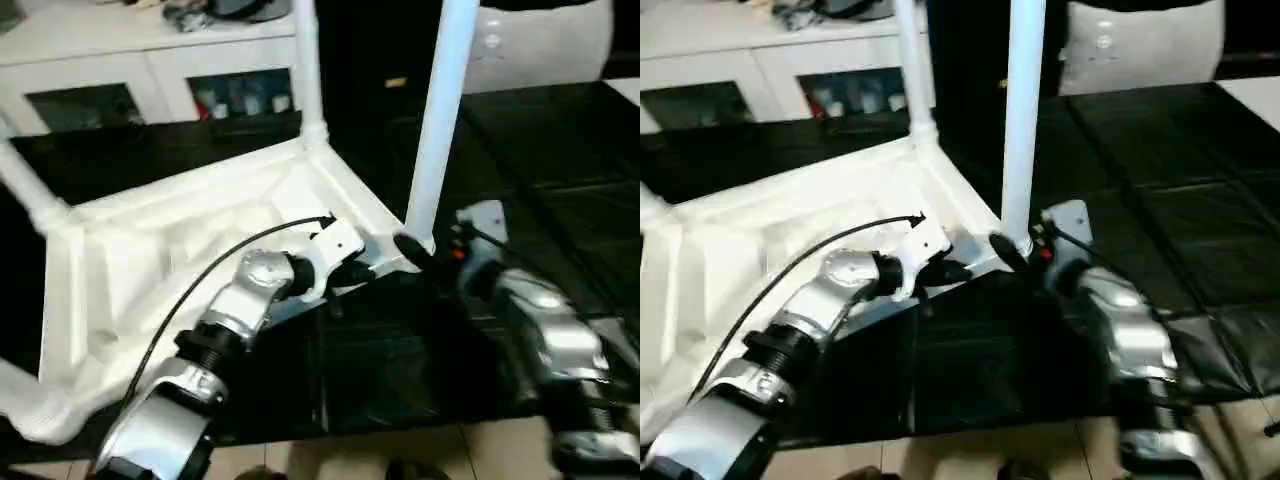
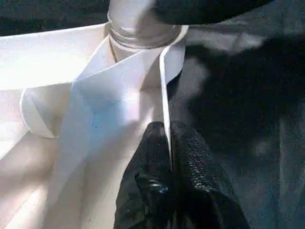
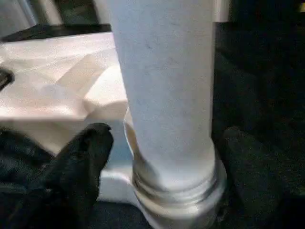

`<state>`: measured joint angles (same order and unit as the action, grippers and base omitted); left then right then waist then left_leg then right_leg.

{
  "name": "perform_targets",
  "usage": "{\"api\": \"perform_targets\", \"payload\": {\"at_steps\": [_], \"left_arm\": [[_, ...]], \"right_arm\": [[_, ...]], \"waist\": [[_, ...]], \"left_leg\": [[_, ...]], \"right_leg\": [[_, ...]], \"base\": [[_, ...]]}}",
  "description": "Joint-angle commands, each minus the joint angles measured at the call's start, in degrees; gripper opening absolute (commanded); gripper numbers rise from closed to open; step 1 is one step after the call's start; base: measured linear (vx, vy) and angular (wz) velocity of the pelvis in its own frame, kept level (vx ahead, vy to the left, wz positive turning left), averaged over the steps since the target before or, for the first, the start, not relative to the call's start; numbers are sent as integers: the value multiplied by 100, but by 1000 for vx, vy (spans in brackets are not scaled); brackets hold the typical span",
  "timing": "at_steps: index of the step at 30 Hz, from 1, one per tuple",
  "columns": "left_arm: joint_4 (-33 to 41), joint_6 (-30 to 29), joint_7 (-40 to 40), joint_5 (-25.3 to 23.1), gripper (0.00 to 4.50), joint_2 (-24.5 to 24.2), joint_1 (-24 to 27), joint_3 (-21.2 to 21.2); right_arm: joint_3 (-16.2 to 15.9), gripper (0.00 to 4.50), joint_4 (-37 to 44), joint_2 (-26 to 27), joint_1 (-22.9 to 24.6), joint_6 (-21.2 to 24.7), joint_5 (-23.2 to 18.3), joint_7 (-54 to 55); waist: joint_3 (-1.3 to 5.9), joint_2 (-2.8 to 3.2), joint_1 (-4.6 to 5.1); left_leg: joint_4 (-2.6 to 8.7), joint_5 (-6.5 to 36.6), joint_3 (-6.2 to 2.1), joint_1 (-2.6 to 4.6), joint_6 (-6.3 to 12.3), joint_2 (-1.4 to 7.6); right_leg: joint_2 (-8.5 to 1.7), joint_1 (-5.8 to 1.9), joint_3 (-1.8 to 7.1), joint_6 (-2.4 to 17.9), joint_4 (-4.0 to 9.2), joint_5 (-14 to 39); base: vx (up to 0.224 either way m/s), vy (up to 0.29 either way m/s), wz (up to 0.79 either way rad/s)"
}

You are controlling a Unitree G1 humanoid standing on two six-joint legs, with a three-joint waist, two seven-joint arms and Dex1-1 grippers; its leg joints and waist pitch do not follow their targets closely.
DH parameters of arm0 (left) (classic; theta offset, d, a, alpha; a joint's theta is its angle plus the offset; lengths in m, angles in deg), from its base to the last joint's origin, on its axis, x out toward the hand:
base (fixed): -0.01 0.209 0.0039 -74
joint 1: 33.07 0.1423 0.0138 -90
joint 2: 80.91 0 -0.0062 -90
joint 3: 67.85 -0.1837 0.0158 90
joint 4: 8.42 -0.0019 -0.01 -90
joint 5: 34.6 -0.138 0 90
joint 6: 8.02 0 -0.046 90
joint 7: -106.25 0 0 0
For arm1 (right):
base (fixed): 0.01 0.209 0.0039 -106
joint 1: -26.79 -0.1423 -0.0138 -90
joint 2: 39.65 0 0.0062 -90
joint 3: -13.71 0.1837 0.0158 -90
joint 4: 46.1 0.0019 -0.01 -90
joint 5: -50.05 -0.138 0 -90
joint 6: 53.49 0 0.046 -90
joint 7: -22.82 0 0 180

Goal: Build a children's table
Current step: Rotate leg to tighten

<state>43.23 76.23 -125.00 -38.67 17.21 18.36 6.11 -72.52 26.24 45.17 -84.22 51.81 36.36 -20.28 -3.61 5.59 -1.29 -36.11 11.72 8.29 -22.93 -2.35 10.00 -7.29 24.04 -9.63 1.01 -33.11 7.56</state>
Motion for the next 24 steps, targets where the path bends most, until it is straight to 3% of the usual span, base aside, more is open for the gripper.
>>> {"api": "perform_targets", "payload": {"at_steps": [1,6,7,8,10,11,13,15,16,18,19,21,23,24], "left_arm": [[229,328,-397,114,0,-203,27,-24],[233,812,-1208,187,0,-529,141,-218],[178,983,-1368,133,0,-617,138,-292],[155,1084,-1492,127,0,-664,142,-326],[106,1308,-1804,136,0,-783,145,-406],[86,1384,-1882,131,0,-816,140,-434],[28,1600,-2053,127,0,-872,123,-492],[17,1674,-2144,125,0,-900,121,-526],[22,1728,-2228,126,0,-924,125,-557],[14,1827,-2346,140,0,-956,125,-597],[33,1867,-2414,157,0,-971,134,-614],[79,1922,-2525,176,0,-989,156,-642],[130,1945,-2592,201,0,-991,187,-660],[135,1958,-2602,206,0,-989,194,-665]], "right_arm": [[-5,440,185,-221,29,-113,-135,-488],[-203,440,204,-794,96,-225,-212,-1498],[-244,440,290,-914,136,-221,-332,-1862],[-280,440,319,-974,149,-272,-355,-2024],[-435,413,326,-1115,145,-316,-402,-2470],[-494,405,315,-1153,135,-283,-424,-2616],[-653,399,294,-1219,116,-197,-464,-2990],[-730,362,282,-1238,105,-170,-454,-3098],[-802,362,261,-1242,91,-183,-422,-3163],[-901,344,202,-1241,56,-200,-383,-3255],[-947,327,180,-1226,34,-198,-374,-3318],[-1013,316,121,-1188,-16,-203,-362,-3398],[-1075,314,84,-1179,-52,-134,-400,-3526],[-1091,291,67,-1175,-66,-123,-408,-3559]], "waist": [[541,-164,-56],[490,-176,-126],[472,-214,-123],[475,-195,-159],[467,-199,-177],[465,-238,-197],[473,-218,-230],[475,-224,-246],[485,-264,-257],[483,-243,-267],[488,-278,-274],[492,-261,-304],[494,-299,-352],[500,-293,-371]], "left_leg": [[355,427,-24,25,1106,257],[404,979,-5,65,794,271],[417,1148,-8,69,749,264],[423,1269,3,126,695,282],[440,1345,-2,125,634,285],[446,1319,6,129,618,290],[446,1294,20,153,604,298],[458,1288,26,146,598,312],[458,1237,26,134,610,313],[467,1245,32,136,587,322],[469,1237,41,136,567,324],[472,1212,42,146,540,337],[472,1147,55,142,536,333],[468,1127,58,148,536,335]], "right_leg": [[-248,-472,327,1096,325,1262],[-239,-439,323,855,415,2082],[-241,-445,320,801,442,2271],[-243,-408,340,762,460,2384],[-241,-417,336,734,467,2496],[-241,-407,353,728,461,2518],[-235,-386,369,775,456,2472],[-234,-386,389,811,438,2383],[-241,-394,396,851,410,2295],[-247,-385,411,874,410,2282],[-252,-390,419,886,404,2245],[-260,-384,432,921,389,2178],[-255,-391,442,972,364,2062],[-263,-389,447,982,362,2045]], "base": [[0,0,0],[0,0,0],[0,0,0],[0,0,0],[0,0,0],[0,0,0],[0,0,0],[0,0,0],[0,0,0],[0,0,0],[0,0,0],[0,0,0],[0,0,0],[0,0,0]]}}
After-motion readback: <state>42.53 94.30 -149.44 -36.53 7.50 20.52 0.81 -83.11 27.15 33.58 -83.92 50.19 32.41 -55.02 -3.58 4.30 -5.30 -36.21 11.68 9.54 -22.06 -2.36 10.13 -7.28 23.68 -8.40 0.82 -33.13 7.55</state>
